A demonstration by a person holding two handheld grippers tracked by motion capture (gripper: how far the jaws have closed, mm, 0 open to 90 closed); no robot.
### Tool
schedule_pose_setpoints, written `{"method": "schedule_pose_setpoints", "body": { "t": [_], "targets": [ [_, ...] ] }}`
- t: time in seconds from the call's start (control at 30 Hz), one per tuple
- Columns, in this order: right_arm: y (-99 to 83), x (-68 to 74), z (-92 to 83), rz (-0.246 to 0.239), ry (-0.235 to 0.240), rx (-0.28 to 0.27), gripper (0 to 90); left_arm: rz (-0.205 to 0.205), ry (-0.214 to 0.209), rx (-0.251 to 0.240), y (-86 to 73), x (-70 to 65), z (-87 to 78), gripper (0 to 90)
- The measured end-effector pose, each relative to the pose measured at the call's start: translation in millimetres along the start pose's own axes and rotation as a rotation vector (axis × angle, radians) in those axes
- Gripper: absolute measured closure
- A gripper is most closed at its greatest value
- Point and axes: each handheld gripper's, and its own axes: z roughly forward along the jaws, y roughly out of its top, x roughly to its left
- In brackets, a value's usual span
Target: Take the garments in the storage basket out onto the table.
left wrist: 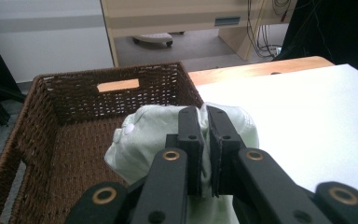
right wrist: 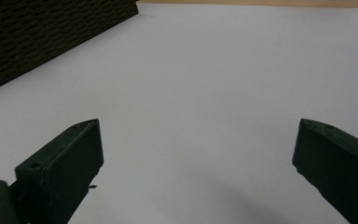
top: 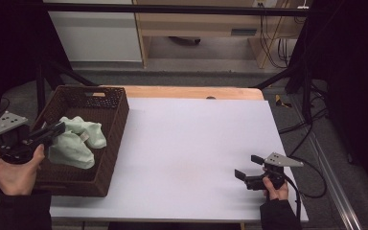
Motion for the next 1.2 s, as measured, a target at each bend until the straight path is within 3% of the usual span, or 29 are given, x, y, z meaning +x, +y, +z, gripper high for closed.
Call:
{"method": "schedule_pose_setpoints", "body": {
  "t": [0.5,1.2],
  "targets": [
    [0.1,0.0,-0.3,-0.002,-0.001,0.001,2.4,0.031,-0.019,-0.029,16.3,-11.8,-8.4,84.6],
    [0.0,-0.2,-0.2,-0.002,-0.002,-0.002,2.4,0.060,-0.095,-0.037,25.7,-40.0,5.6,84.6]
  ]
}}
